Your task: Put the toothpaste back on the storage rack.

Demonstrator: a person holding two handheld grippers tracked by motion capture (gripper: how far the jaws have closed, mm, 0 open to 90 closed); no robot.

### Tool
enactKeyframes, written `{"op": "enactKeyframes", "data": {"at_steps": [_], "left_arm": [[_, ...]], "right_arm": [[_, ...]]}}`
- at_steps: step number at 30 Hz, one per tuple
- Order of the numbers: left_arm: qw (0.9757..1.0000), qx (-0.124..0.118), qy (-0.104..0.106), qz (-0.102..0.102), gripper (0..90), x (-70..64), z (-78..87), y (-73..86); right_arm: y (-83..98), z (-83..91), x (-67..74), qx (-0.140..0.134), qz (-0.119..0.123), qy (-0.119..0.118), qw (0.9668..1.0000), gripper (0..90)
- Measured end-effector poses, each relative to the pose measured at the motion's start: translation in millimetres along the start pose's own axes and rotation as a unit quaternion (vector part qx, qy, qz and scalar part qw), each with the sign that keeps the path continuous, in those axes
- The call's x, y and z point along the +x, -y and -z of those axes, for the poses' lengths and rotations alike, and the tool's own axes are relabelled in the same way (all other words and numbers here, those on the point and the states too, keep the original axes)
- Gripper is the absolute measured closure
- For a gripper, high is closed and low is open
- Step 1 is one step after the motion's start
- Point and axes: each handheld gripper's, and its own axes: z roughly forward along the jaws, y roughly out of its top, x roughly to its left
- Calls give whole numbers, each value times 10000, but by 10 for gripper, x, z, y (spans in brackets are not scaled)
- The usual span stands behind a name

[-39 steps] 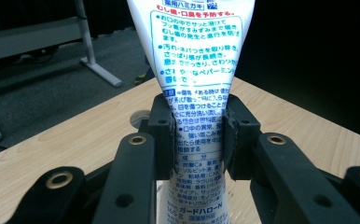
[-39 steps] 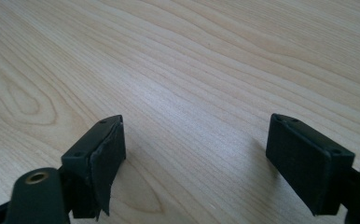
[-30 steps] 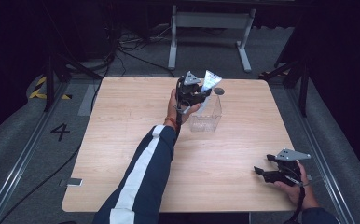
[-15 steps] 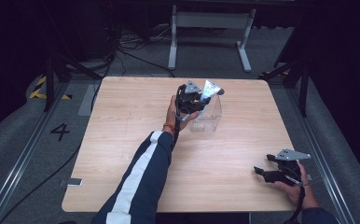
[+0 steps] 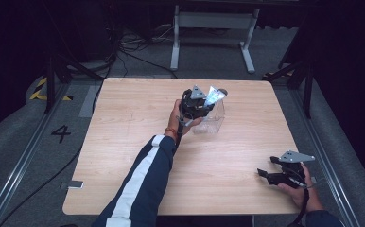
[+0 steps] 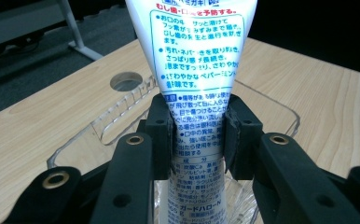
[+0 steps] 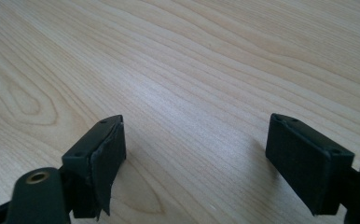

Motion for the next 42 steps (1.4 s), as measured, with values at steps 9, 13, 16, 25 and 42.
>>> {"op": "enactKeyframes", "data": {"at_steps": [9, 13, 16, 25, 42], "left_arm": [[9991, 404, -10, -162, 673, -12, -72, 12], [9981, 583, -61, -205, 668, -8, -101, 30], [9977, 661, -60, -170, 661, 2, -112, 41], [9977, 673, -43, -87, 646, -19, -126, 45], [9990, 428, -132, -40, 543, -22, 16, -18]], "right_arm": [[0, 1, 0, 3, -7, -3, 10000, 204], [0, 1, 0, 2, -5, -2, 10000, 205], [0, 1, 0, 1, -5, -2, 10000, 204], [-1, 0, -1, 1, -3, -5, 10000, 204], [-1, 0, 0, 0, -3, -3, 10000, 204]]}}
